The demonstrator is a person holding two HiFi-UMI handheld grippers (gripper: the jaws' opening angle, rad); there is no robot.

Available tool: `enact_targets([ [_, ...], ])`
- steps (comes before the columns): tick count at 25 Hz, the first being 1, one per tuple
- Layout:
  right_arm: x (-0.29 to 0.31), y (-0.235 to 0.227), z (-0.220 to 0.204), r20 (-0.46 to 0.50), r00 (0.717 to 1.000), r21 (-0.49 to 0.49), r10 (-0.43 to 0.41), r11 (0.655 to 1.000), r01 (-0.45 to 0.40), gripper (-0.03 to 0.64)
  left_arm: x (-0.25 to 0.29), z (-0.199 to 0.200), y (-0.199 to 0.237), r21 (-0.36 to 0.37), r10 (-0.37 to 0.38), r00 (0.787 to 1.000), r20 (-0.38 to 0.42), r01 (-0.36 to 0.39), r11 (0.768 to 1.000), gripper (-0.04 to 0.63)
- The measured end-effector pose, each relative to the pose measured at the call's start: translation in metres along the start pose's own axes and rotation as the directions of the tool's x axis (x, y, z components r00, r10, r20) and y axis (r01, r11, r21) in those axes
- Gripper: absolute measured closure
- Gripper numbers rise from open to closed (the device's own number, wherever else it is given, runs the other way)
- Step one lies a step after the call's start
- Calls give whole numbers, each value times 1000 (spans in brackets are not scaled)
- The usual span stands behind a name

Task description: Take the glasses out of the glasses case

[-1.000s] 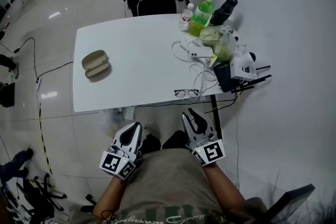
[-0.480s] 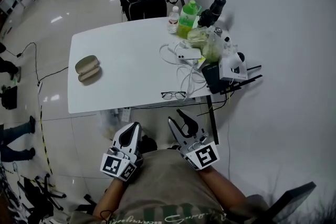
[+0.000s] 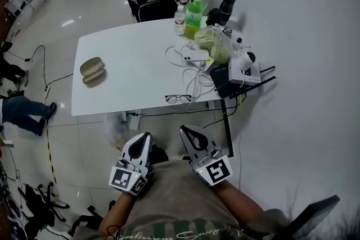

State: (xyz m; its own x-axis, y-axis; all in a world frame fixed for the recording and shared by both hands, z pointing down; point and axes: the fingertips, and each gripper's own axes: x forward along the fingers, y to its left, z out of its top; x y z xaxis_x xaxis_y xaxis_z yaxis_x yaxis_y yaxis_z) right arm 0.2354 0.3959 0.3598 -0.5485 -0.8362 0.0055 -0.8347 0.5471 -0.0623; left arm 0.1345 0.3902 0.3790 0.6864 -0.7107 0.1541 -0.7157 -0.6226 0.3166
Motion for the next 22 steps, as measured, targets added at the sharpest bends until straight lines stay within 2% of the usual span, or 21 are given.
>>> enact_targets([
  [4, -19, -7, -10, -29, 999, -3, -18, 1000, 18, 604, -8, -6, -19, 24, 26, 1000, 12, -26, 999, 589],
  [7, -30, -9, -11, -16, 1000, -4, -23, 1000, 23, 604, -13, -20, -33, 20, 53, 999, 12, -54, 998, 588],
  [10, -50, -3, -20, -27, 999, -31, -16, 999, 15, 604, -21, -42, -50, 5, 52, 999, 4, -52, 999, 588],
  [13, -65, 5, -33, -56, 998, -25, -37, 999, 36, 604, -34, -42, -56, 15, 53, 998, 36, -54, 998, 588],
  [18, -77, 11, -36, -68, 993, 21, -101, 995, 102, 604, -37, -53, -52, 6, 37, 999, -33, -37, 999, 588],
  [22, -76, 25, -26, -55, 993, 10, -106, 994, 107, 604, -40, -50, -45, -14, 28, 998, -49, -28, 999, 588],
])
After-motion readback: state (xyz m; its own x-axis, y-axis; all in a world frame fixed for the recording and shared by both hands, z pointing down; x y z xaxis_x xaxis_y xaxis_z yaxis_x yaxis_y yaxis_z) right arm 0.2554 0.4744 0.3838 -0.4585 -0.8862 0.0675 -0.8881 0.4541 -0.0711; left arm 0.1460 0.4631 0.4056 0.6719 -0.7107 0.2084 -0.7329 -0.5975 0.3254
